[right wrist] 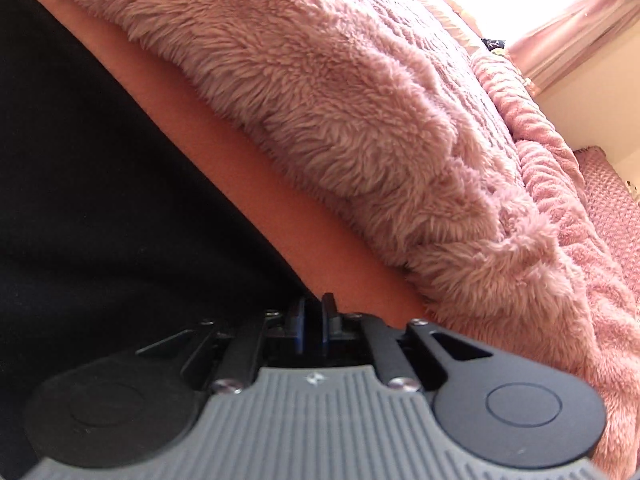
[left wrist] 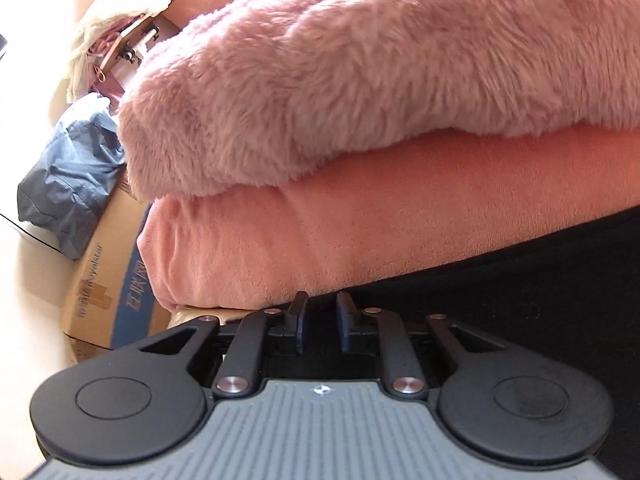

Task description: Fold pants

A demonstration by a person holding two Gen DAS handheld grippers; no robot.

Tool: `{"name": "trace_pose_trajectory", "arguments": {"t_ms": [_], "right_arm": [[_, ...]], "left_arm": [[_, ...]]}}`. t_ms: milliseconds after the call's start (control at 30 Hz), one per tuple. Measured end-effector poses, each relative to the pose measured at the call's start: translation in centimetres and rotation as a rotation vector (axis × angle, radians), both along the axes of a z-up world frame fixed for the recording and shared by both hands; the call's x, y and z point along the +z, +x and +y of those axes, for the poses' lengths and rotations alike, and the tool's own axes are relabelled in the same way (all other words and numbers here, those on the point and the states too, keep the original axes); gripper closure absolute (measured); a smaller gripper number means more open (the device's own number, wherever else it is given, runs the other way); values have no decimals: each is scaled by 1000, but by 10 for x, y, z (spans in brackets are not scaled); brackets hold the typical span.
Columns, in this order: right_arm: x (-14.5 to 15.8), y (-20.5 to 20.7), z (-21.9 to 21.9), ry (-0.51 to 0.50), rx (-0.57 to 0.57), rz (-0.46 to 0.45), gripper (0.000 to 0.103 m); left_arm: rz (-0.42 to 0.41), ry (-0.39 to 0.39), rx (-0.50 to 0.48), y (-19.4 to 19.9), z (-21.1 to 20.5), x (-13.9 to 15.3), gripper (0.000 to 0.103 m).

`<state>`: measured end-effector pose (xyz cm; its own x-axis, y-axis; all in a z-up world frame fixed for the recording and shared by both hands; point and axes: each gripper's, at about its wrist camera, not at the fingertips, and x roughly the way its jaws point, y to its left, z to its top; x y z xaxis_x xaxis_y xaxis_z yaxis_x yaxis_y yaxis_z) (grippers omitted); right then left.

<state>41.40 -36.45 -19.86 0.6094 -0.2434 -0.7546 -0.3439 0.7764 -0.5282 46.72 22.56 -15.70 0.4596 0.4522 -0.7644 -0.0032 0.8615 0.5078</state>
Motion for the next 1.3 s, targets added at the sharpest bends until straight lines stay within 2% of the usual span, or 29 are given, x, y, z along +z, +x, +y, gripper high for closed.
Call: {"name": "trace_pose_trajectory", "arguments": {"t_ms": [67,100,133,200,267,333,400,500,633,733,800,900,967,1033,1100,1167,1300], "right_arm": [[3,-4,0,3,-30,-20,86],[8,-7,-2,14,-49,-34,78],[12,-10,-2,32,-69,-52,77],[24,-20,0,77,-97,-83,77],[33,-32,5,128,-106,-103,76],[38,-44,12,180,-106,-104,76],[40,-55,19,225,-109,-98,76],[34,-69,35,238,-113,-96,76],[25,-76,46,243,-142,-102,76],[23,-72,47,237,-154,-103,76],[22,-72,47,224,-149,-100,76],[24,-73,46,216,-152,-93,76],[24,-73,44,223,-166,-91,75],[26,-72,42,225,-191,-98,75],[30,-75,40,224,-225,-117,75],[41,-84,38,265,-269,-149,75],[69,-120,48,362,-329,-213,75]], "left_arm": [[-19,-18,14,-2,8,7,72],[-36,-25,22,-5,13,11,62],[-64,-40,31,-7,20,18,57],[-131,-115,51,-14,33,34,56],[-203,-244,65,-25,52,51,52],[-243,-330,68,-37,65,58,51],[-246,-352,73,-47,74,55,50],[-253,-366,113,-57,87,40,50],[-283,-461,170,-62,104,21,50],[-294,-452,204,-60,108,8,50],[-337,-419,181,-62,110,3,48],[-349,-367,189,-55,111,-1,46],[-343,-296,206,-48,111,1,46],[-346,-214,235,-45,111,6,56],[-372,-228,247,-53,111,18,57],[-396,-272,210,-67,104,31,57],[-334,-313,89,-95,71,44,57]]}}
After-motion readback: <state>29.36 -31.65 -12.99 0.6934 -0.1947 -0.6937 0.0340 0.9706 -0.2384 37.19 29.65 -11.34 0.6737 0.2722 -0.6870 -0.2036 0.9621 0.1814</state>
